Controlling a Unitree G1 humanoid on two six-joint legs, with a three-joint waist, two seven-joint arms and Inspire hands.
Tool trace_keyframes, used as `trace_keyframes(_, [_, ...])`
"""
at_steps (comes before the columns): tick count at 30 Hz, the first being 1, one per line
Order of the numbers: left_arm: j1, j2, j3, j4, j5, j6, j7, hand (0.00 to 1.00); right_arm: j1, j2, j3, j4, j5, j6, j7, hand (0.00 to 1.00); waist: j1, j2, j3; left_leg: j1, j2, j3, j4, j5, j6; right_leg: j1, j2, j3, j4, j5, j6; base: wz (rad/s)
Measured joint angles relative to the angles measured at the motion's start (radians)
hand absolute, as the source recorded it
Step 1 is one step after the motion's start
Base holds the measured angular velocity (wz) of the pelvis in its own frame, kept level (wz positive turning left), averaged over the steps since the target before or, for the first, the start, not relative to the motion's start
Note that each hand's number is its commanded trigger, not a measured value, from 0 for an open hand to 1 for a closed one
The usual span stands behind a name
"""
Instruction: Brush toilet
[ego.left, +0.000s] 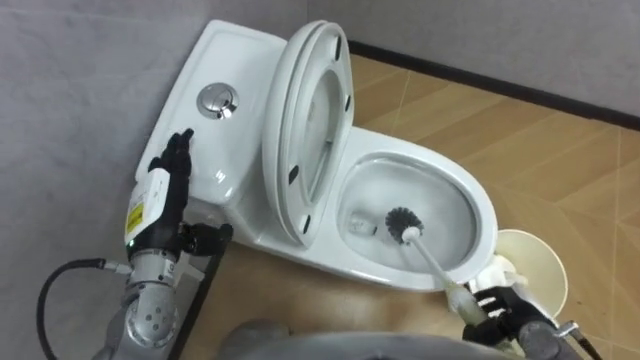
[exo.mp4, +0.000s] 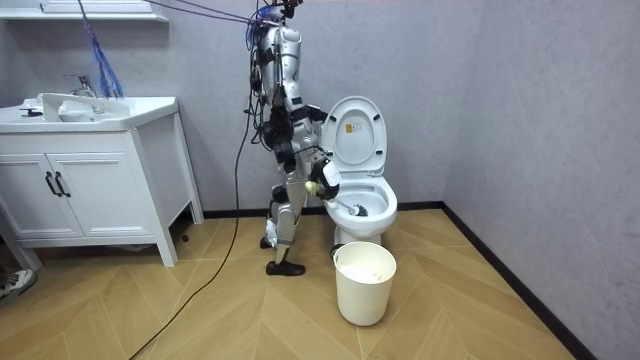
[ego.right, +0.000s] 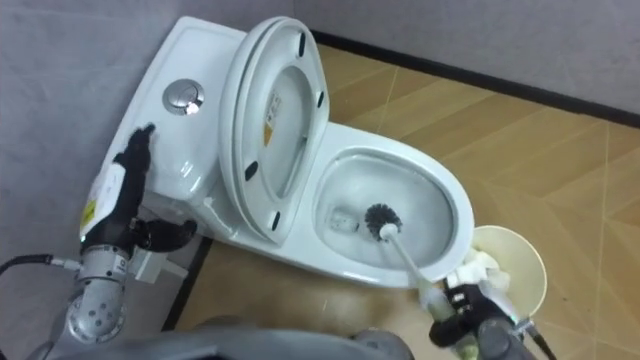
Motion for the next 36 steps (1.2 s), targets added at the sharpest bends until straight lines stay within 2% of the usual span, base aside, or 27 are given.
trace_keyframes(3, [-0.020, -0.001, -0.004, 0.025, 0.024, -0.001, -0.002, 0.00, -0.036, -0.011, 0.021, 0.000, -0.041, 0.009, -0.003, 1.00, 0.012, 0.008, 0.0000, -0.019, 0.001, -0.001, 0.000, 0.006, 0.002, -0.020, -0.006, -0.003, 0.010, 0.000, 0.000, 0.00])
trace_keyframes(4, [-0.029, -0.001, -0.005, 0.041, 0.032, -0.005, -0.004, 0.00, -0.054, -0.018, 0.024, 0.000, -0.062, 0.011, -0.003, 1.00, 0.021, 0.005, 0.0049, -0.029, -0.002, 0.001, 0.001, 0.010, 0.002, -0.037, -0.012, -0.005, 0.026, 0.000, 0.000, 0.00])
trace_keyframes(7, [-0.086, -0.002, -0.024, 0.084, 0.053, -0.019, -0.006, 0.00, -0.104, -0.050, 0.029, 0.001, -0.105, 0.010, -0.009, 1.00, 0.037, 0.016, 0.0034, -0.089, -0.013, 0.000, 0.032, 0.014, 0.007, -0.102, -0.025, -0.007, 0.064, -0.002, -0.001, 0.03])
trace_keyframes(10, [-0.131, 0.000, -0.034, 0.117, 0.100, -0.028, 0.003, 0.00, -0.175, -0.066, 0.049, 0.019, -0.146, 0.011, -0.022, 1.00, 0.042, 0.017, 0.0071, -0.143, -0.021, -0.007, 0.055, 0.024, 0.009, -0.163, -0.045, -0.012, 0.114, -0.009, -0.006, 0.09])
trace_keyframes(12, [-0.165, 0.000, -0.055, 0.131, 0.100, -0.027, 0.008, 0.00, -0.216, -0.078, 0.086, 0.043, -0.156, 0.015, -0.044, 1.00, 0.045, 0.024, 0.0146, -0.180, -0.031, -0.021, 0.085, 0.024, 0.009, -0.180, -0.053, -0.025, 0.131, -0.012, -0.007, 0.24])
trace_keyframes(14, [-0.217, 0.011, -0.081, 0.136, 0.116, -0.024, 0.022, 0.00, -0.267, -0.100, 0.133, 0.046, -0.174, 0.023, -0.059, 1.00, 0.056, 0.027, 0.0175, -0.248, -0.033, -0.031, 0.125, 0.024, 0.010, -0.247, -0.064, -0.034, 0.171, -0.017, -0.012, 0.20])
trace_keyframes(17, [-0.292, 0.019, -0.104, 0.157, 0.142, -0.027, 0.042, 0.00, -0.329, -0.118, 0.160, 0.055, -0.216, 0.023, -0.065, 1.00, 0.090, 0.020, 0.0261, -0.340, -0.046, -0.030, 0.184, 0.024, 0.011, -0.351, -0.090, -0.030, 0.258, -0.025, -0.021, 0.03])
trace_keyframes(19, [-0.322, 0.019, -0.114, 0.164, 0.147, -0.027, 0.055, 0.00, -0.370, -0.120, 0.184, 0.070, -0.251, 0.045, -0.078, 1.00, 0.101, 0.023, 0.0292, -0.387, -0.047, -0.030, 0.210, 0.024, 0.011, -0.390, -0.093, -0.032, 0.277, -0.025, -0.024, 0.02])
trace_keyframes(20, [-0.341, 0.020, -0.123, 0.171, 0.158, -0.026, 0.070, 0.00, -0.391, -0.125, 0.205, 0.071, -0.271, 0.064, -0.084, 1.00, 0.106, 0.021, 0.0345, -0.415, -0.049, -0.031, 0.225, 0.024, 0.012, -0.421, -0.102, -0.032, 0.300, -0.026, -0.027, 0.00])
trace_keyframes(21, [-0.351, 0.021, -0.129, 0.173, 0.159, -0.026, 0.081, 0.00, -0.401, -0.131, 0.219, 0.071, -0.272, 0.071, -0.086, 1.00, 0.109, 0.020, 0.0362, -0.433, -0.051, -0.032, 0.234, 0.025, 0.013, -0.438, -0.107, -0.033, 0.311, -0.028, -0.030, 0.06])
trace_keyframes(23, [-0.392, 0.024, -0.153, 0.178, 0.159, -0.024, 0.112, 0.00, -0.436, -0.157, 0.266, 0.071, -0.276, 0.091, -0.086, 1.00, 0.119, 0.025, 0.0424, -0.498, -0.054, -0.034, 0.269, 0.026, 0.015, -0.494, -0.116, -0.039, 0.338, -0.028, -0.035, 0.08])
trace_keyframes(25, [-0.414, 0.035, -0.172, 0.176, 0.159, -0.024, 0.134, 0.00, -0.455, -0.171, 0.304, 0.071, -0.280, 0.106, -0.088, 1.00, 0.123, 0.026, 0.0435, -0.541, -0.065, -0.033, 0.288, 0.030, 0.016, -0.537, -0.123, -0.036, 0.357, -0.029, -0.038, 0.07])
trace_keyframes(29, [-0.453, 0.071, -0.222, 0.156, 0.159, -0.021, 0.203, 0.00, -0.501, -0.209, 0.365, 0.070, -0.279, 0.135, -0.132, 1.00, 0.144, 0.030, 0.0446, -0.654, -0.066, -0.030, 0.349, 0.030, 0.016, -0.651, -0.138, -0.026, 0.422, -0.036, -0.046, 0.01])
trace_keyframes(36, [-0.486, 0.075, -0.259, 0.157, 0.160, -0.017, 0.277, 0.00, -0.525, -0.241, 0.417, 0.057, -0.294, 0.171, -0.166, 1.00, 0.158, 0.054, 0.0486, -0.723, -0.065, -0.043, 0.379, 0.031, 0.013, -0.704, -0.142, -0.047, 0.439, -0.043, -0.056, 0.06])
